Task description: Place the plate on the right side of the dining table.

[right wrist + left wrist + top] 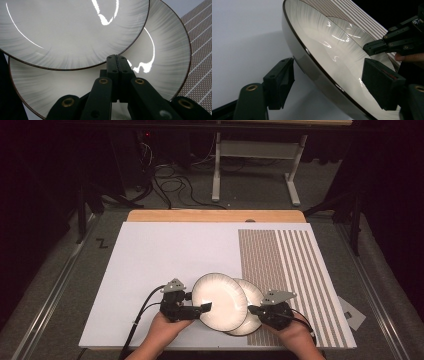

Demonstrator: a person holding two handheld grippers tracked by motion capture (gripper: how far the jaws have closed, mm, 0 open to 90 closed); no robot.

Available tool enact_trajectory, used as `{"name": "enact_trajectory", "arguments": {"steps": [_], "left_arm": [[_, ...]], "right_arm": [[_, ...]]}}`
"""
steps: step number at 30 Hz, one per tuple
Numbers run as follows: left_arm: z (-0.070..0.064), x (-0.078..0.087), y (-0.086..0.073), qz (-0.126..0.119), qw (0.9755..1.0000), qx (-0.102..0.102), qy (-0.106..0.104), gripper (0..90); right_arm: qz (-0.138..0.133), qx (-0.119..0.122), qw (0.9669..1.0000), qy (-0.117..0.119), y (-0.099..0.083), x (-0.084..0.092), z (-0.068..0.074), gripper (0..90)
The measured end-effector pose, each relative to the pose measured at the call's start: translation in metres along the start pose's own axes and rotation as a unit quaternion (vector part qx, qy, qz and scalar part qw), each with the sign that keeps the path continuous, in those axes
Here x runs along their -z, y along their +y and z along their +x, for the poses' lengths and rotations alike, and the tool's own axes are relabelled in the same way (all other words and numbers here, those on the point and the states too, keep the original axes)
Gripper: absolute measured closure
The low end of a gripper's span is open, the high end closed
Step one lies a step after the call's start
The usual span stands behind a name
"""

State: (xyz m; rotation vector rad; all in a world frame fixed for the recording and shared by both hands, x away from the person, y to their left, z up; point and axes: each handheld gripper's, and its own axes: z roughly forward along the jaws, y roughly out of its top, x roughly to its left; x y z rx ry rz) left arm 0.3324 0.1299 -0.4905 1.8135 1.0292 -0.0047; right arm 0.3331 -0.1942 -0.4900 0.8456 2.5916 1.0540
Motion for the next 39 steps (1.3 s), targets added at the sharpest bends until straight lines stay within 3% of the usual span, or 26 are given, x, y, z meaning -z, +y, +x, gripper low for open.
{"name": "enact_trajectory", "arguments": {"steps": [9,23,30,36,39], "left_arm": [[0.0011,-0.0044,-0.0016,0.022,0.9992,0.018,-0.028,36.4],[0.0023,-0.0060,0.0010,0.040,0.9983,0.042,-0.011,45.7],[0.0015,-0.0054,0.0012,0.049,0.9973,0.054,0.008,54.0],[0.0009,-0.0035,0.0028,0.044,0.9967,0.068,0.008,57.6],[-0.0018,-0.0006,0.0046,0.037,0.9974,0.060,0.010,62.3]], "right_arm": [[0.004,-0.001,1.0000,-0.004,0.0004,0.0003,0.0005,90.0],[0.000,-0.006,1.0000,-0.008,0.0001,0.0020,-0.0003,90.0],[-0.014,-0.011,0.9998,-0.011,-0.0003,0.0049,-0.0007,90.0],[-0.014,-0.011,0.9998,-0.013,-0.0007,0.0049,-0.0005,90.0],[-0.014,-0.013,0.9997,-0.016,-0.0004,0.0066,-0.0009,90.0]]}}
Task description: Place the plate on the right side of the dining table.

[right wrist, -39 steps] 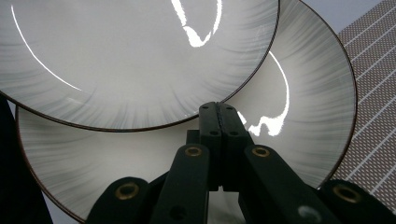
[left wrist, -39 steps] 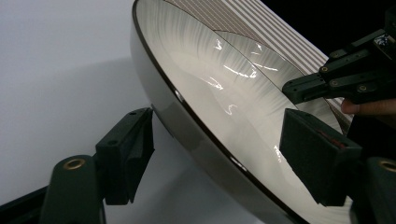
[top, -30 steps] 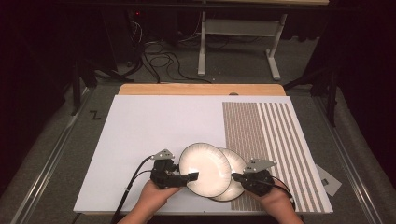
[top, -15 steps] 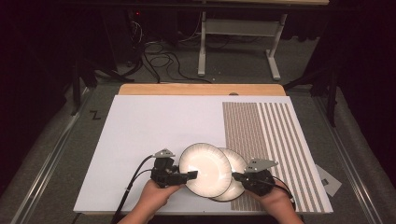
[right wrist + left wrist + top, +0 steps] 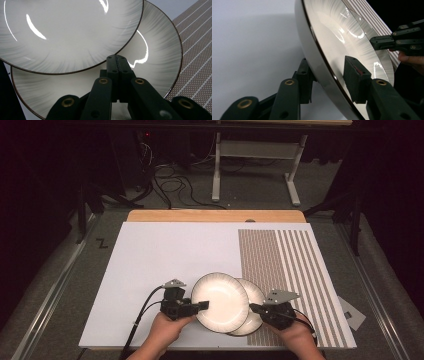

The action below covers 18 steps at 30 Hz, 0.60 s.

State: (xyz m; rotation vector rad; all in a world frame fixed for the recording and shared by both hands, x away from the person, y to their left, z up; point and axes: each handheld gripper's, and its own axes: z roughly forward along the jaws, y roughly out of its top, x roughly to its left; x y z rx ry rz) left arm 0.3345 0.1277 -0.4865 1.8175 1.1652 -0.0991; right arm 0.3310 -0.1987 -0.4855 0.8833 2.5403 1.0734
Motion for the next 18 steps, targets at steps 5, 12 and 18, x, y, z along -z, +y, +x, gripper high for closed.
{"name": "enact_trajectory", "arguments": {"steps": [5,12,18], "left_arm": [[0.0007,0.0010,0.0001,-0.005,1.0000,0.005,-0.002,63.7],[0.0005,0.0035,0.0006,-0.015,0.9999,0.001,-0.006,66.3],[0.0022,0.0052,0.0013,-0.021,0.9996,0.010,-0.016,68.5]], "right_arm": [[-0.005,0.000,1.0000,0.000,0.0004,0.0010,-0.0002,90.0],[-0.013,-0.001,0.9999,-0.001,0.0010,0.0037,-0.0008,90.0],[-0.019,-0.002,0.9998,-0.002,0.0018,0.0061,-0.0013,90.0]]}}
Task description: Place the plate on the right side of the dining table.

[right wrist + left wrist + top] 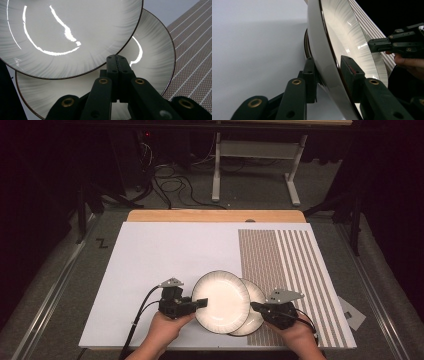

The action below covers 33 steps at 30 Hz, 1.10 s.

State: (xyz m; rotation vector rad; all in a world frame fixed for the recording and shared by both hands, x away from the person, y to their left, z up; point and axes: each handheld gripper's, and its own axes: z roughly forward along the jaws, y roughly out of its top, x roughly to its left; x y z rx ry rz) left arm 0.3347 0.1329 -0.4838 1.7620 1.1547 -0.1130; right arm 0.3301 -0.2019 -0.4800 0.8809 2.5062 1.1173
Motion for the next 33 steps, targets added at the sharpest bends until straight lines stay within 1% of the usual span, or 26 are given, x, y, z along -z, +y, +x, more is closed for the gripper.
{"name": "enact_trajectory", "arguments": {"steps": [3,5,7,13,17,18,20,22,26,28,29,30,31,32,33], "left_arm": [[0.001,0.003,0.001,-0.013,0.9999,0.004,-0.008,71.0],[0.000,0.005,0.001,-0.022,0.9997,0.003,-0.015,74.3],[0.000,0.007,0.001,-0.029,0.9994,-0.001,-0.017,75.6],[0.000,0.009,-0.001,-0.036,0.9990,0.000,-0.026,76.8],[-0.002,0.011,-0.003,-0.044,0.9986,-0.006,-0.029,77.7],[-0.002,0.012,-0.003,-0.045,0.9985,-0.010,-0.028,77.7],[-0.003,0.013,-0.004,-0.049,0.9983,-0.012,-0.030,77.9],[-0.003,0.013,-0.004,-0.050,0.9982,-0.014,-0.029,78.0],[-0.003,0.014,-0.006,-0.055,0.9980,-0.016,-0.029,78.0],[-0.003,0.015,-0.007,-0.057,0.9978,-0.019,-0.028,78.0],[-0.003,0.015,-0.007,-0.059,0.9977,-0.020,-0.028,78.0],[-0.004,0.015,-0.007,-0.060,0.9976,-0.020,-0.028,78.0],[-0.004,0.015,-0.008,-0.061,0.9975,-0.021,-0.027,78.0],[-0.004,0.015,-0.008,-0.062,0.9975,-0.021,-0.027,78.0],[-0.004,0.015,-0.008,-0.063,0.9974,-0.022,-0.027,78.0]], "right_arm": [[-0.005,-0.002,1.0000,-0.002,0.000,0.002,-0.001,90.0],[-0.004,-0.003,1.0000,0.001,0.000,0.001,-0.001,90.0],[-0.003,0.000,1.0000,0.000,0.000,0.001,-0.001,90.0],[-0.009,-0.005,0.9999,-0.002,0.000,0.003,-0.003,88.6],[-0.026,-0.018,0.9995,-0.006,0.000,0.010,-0.007,85.5],[-0.026,-0.018,0.9995,-0.006,0.000,0.010,-0.007,85.5],[-0.038,-0.025,0.9989,-0.008,-0.001,0.015,-0.011,82.8],[-0.041,-0.029,0.9987,-0.008,-0.001,0.016,-0.012,81.9],[-0.060,-0.037,0.9974,-0.011,-0.002,0.023,-0.017,74.8],[-0.069,-0.044,0.9966,-0.011,-0.003,0.027,-0.019,71.4],[-0.080,-0.051,0.9955,-0.013,-0.003,0.031,-0.021,68.6],[-0.080,-0.051,0.9955,-0.013,-0.003,0.031,-0.021,68.6],[-0.084,-0.052,0.9950,-0.015,-0.003,0.033,-0.022,67.4],[-0.095,-0.056,0.9937,-0.022,-0.004,0.037,-0.024,63.9],[-0.095,-0.056,0.9937,-0.022,-0.004,0.037,-0.024,63.9]]}}
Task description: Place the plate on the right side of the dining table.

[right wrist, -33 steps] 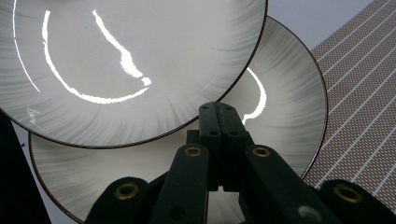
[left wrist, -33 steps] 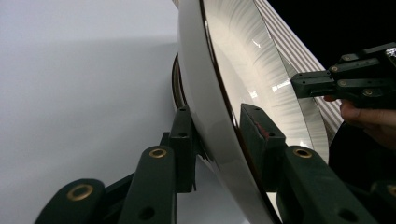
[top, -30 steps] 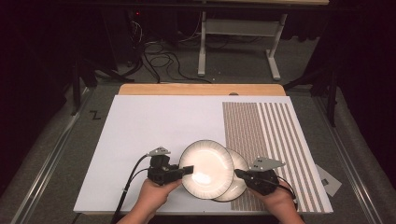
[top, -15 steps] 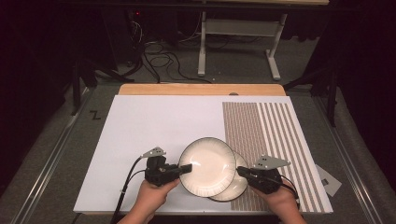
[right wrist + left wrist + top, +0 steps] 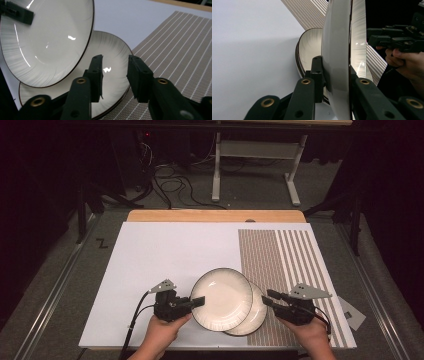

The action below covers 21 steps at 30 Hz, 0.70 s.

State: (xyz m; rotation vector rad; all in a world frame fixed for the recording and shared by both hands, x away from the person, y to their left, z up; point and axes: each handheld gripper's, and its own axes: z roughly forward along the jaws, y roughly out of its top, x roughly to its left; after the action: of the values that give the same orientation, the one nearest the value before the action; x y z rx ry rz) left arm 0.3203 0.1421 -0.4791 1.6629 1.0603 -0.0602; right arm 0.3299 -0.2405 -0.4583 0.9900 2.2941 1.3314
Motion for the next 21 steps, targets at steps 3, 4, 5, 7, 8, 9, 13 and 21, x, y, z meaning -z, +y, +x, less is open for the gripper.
{"name": "enact_trajectory", "arguments": {"steps": [3,4,5,7,8,9,13,21], "left_arm": [[-0.001,0.000,0.000,-0.001,1.0000,-0.003,0.001,78.0],[-0.001,0.000,0.000,-0.001,1.0000,-0.003,0.002,77.9],[-0.001,0.000,0.000,-0.001,1.0000,-0.004,0.002,77.9],[-0.001,0.000,0.000,-0.001,1.0000,-0.004,0.003,77.9],[-0.001,0.000,0.000,-0.002,1.0000,-0.005,0.003,77.9],[-0.001,0.000,0.000,-0.002,1.0000,-0.005,0.002,77.9],[-0.001,0.000,0.000,-0.002,1.0000,-0.007,0.002,77.9],[-0.001,0.000,-0.001,-0.003,0.9999,-0.009,0.004,77.6]], "right_arm": [[-0.014,-0.006,0.9999,-0.006,0.000,0.006,-0.003,61.5],[-0.023,-0.007,0.9997,-0.009,0.001,0.011,-0.004,61.2],[-0.023,-0.007,0.9997,-0.009,0.001,0.011,-0.004,61.2],[-0.027,-0.011,0.9995,-0.013,0.001,0.016,-0.006,59.9],[-0.032,-0.017,0.9992,-0.015,0.001,0.018,-0.007,58.9],[-0.036,-0.019,0.9991,-0.016,0.001,0.020,-0.008,57.8],[-0.045,-0.020,0.9986,-0.018,0.000,0.026,-0.009,51.0],[-0.071,-0.018,0.9973,-0.008,-0.001,0.025,-0.012,14.9]]}}
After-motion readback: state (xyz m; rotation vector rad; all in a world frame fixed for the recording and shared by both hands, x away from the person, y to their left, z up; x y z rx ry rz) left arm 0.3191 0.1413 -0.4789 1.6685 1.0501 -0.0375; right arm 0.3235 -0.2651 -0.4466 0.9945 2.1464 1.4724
